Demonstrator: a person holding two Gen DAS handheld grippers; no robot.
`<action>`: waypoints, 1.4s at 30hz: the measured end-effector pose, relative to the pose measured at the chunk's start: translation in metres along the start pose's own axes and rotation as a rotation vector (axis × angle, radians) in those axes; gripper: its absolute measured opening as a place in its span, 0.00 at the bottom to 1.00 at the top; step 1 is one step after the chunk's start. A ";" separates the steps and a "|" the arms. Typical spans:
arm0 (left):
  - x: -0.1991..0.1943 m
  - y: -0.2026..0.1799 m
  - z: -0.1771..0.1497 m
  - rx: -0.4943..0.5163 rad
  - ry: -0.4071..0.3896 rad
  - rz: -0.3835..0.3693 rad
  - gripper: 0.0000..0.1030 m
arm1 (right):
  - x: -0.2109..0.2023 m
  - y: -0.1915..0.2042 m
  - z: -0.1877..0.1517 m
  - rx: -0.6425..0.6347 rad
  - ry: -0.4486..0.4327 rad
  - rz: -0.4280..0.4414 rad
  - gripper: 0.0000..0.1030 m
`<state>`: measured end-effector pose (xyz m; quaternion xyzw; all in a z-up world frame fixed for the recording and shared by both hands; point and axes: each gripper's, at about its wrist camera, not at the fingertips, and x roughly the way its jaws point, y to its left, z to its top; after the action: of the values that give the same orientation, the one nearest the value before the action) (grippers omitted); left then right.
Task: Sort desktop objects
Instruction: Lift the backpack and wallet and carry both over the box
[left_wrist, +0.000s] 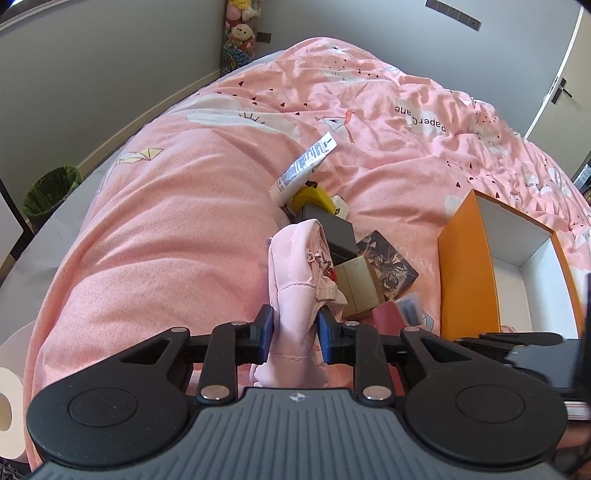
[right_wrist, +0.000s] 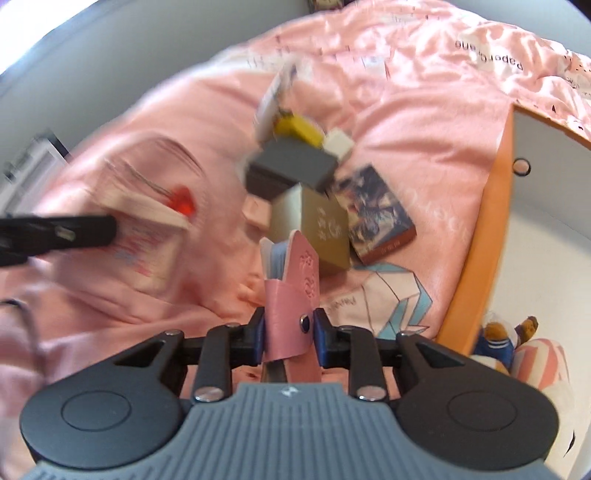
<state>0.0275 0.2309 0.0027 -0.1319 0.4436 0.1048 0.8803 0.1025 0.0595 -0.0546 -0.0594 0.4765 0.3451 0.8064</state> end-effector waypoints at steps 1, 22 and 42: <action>0.000 -0.003 0.001 0.003 -0.002 -0.002 0.27 | -0.010 0.000 0.000 0.005 -0.026 0.015 0.27; -0.026 -0.160 0.016 0.249 -0.080 -0.288 0.25 | -0.163 -0.093 -0.045 0.203 -0.355 -0.084 0.27; 0.051 -0.266 -0.022 0.337 0.091 -0.323 0.24 | -0.170 -0.171 -0.082 0.340 -0.320 -0.268 0.27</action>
<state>0.1212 -0.0241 -0.0144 -0.0568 0.4673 -0.1189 0.8742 0.0952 -0.1897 -0.0012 0.0699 0.3818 0.1553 0.9084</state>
